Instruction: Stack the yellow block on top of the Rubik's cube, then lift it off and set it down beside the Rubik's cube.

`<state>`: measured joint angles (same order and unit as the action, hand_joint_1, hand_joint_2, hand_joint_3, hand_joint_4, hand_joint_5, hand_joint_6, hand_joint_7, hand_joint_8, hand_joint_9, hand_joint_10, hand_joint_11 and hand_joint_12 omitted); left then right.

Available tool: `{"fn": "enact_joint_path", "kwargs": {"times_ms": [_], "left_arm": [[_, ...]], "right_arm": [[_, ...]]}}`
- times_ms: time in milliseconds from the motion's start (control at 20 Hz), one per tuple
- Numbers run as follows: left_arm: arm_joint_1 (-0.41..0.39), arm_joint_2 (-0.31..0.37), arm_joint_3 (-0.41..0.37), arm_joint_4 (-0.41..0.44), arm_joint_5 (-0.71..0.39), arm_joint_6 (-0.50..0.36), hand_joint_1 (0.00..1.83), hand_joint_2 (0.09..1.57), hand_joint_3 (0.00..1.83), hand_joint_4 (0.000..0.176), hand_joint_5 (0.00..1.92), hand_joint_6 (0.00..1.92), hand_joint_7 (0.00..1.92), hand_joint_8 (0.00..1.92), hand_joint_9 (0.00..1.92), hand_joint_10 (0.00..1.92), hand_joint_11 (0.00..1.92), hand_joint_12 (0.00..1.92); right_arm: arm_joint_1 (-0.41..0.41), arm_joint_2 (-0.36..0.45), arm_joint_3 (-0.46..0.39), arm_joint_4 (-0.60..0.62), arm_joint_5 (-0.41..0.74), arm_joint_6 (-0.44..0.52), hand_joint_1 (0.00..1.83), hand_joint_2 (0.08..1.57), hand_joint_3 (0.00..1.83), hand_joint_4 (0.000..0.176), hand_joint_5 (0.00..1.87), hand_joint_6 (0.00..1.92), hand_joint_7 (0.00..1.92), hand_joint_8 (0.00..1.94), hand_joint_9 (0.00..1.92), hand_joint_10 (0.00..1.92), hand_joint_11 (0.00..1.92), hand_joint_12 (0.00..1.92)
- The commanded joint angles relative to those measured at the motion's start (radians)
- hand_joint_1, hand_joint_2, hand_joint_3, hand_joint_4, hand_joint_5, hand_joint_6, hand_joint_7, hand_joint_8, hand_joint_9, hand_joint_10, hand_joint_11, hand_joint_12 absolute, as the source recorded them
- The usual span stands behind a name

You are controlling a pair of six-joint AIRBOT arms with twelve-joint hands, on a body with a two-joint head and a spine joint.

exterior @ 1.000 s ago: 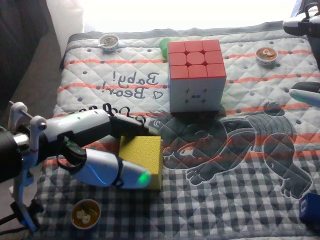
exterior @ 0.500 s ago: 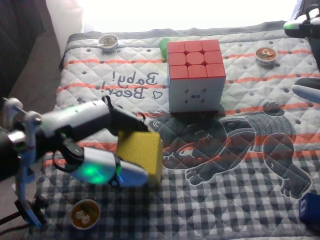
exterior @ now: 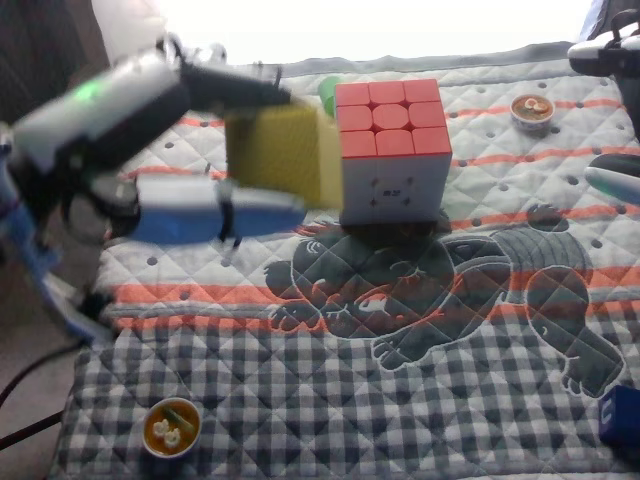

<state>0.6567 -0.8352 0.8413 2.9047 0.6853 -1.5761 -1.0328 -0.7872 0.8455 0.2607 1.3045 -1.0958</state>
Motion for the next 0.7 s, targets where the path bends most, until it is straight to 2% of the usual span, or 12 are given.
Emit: {"fn": "enact_joint_path", "kwargs": {"times_ms": [0,50,100,200,250,300,400,450,550,650], "left_arm": [[-0.03,-0.018,0.021,0.01,0.115,-0.008,1.06,1.2,0.0,0.0,0.83,1.22,0.6,0.06,0.18,0.64,0.0,1.29],[-0.056,-0.039,0.045,0.01,0.099,-0.008,1.1,1.17,0.0,0.0,0.87,1.16,0.62,0.08,0.15,0.78,0.0,1.46],[-0.075,-0.053,0.06,0.011,0.089,-0.008,1.12,1.17,0.0,0.0,0.87,1.15,0.62,0.08,0.12,0.87,0.0,1.53],[-0.138,-0.098,0.113,0.013,0.039,-0.008,1.12,1.19,0.0,0.0,0.84,1.21,0.62,0.11,0.04,0.93,0.0,1.63],[-0.174,-0.13,0.147,0.012,0.003,-0.008,1.11,1.2,0.0,0.0,0.82,1.24,0.53,0.4,0.02,1.1,0.0,1.81],[-0.187,-0.15,0.168,0.009,-0.016,-0.008,1.11,1.2,0.0,0.0,0.83,1.23,0.5,0.49,0.04,1.0,0.0,1.74],[-0.212,-0.194,0.214,-0.004,-0.057,-0.008,1.09,1.19,0.0,0.0,0.84,1.21,0.45,0.51,0.11,0.83,0.0,1.51],[-0.221,-0.215,0.236,-0.01,-0.074,-0.008,1.09,1.18,0.0,0.0,0.86,1.17,0.46,0.47,0.15,0.77,0.0,1.49],[-0.24,-0.27,0.295,-0.038,-0.129,-0.008,1.09,1.17,0.0,0.0,0.88,1.15,0.51,0.35,0.15,0.7,0.0,1.43],[-0.244,-0.302,0.333,-0.058,-0.159,-0.009,1.14,1.15,0.0,0.0,0.91,1.09,0.63,0.22,0.23,0.63,0.0,1.43]], "right_arm": [[0.007,-0.001,0.005,-0.013,0.124,0.004,0.84,1.06,0.0,0.0,0.7,0.03,0.76,0.01,0.62,0.23,0.03,1.32],[0.007,-0.003,0.006,-0.013,0.124,0.004,0.86,1.06,0.0,0.0,0.71,0.03,0.76,0.01,0.62,0.23,0.02,1.32],[0.007,-0.003,0.006,-0.013,0.124,0.004,0.86,1.06,0.0,0.0,0.72,0.03,0.77,0.01,0.61,0.23,0.0,1.33],[0.006,-0.009,0.01,-0.014,0.124,0.004,0.8,1.06,0.0,0.0,0.72,0.03,0.77,0.01,0.63,0.24,0.02,1.35],[0.006,-0.013,0.013,-0.015,0.124,0.004,0.8,1.05,0.0,0.0,0.72,0.03,0.78,0.01,0.62,0.25,0.0,1.36],[0.007,-0.014,0.015,-0.015,0.124,0.004,0.82,1.05,0.0,0.0,0.73,0.03,0.79,0.01,0.63,0.25,0.0,1.35],[0.007,-0.018,0.018,-0.018,0.124,0.007,0.82,1.04,0.0,0.0,0.74,0.04,0.79,0.01,0.61,0.25,0.0,1.3],[0.007,-0.019,0.02,-0.02,0.124,0.009,0.82,1.04,0.0,0.0,0.76,0.05,0.8,0.02,0.61,0.25,0.0,1.3],[0.008,-0.022,0.023,-0.022,0.124,0.014,0.84,1.05,0.0,0.0,0.76,0.05,0.81,0.01,0.55,0.41,0.0,1.31],[0.01,-0.023,0.025,-0.023,0.124,0.017,0.83,1.06,0.0,0.0,0.74,0.03,0.8,0.01,0.53,0.42,0.0,1.28]]}}
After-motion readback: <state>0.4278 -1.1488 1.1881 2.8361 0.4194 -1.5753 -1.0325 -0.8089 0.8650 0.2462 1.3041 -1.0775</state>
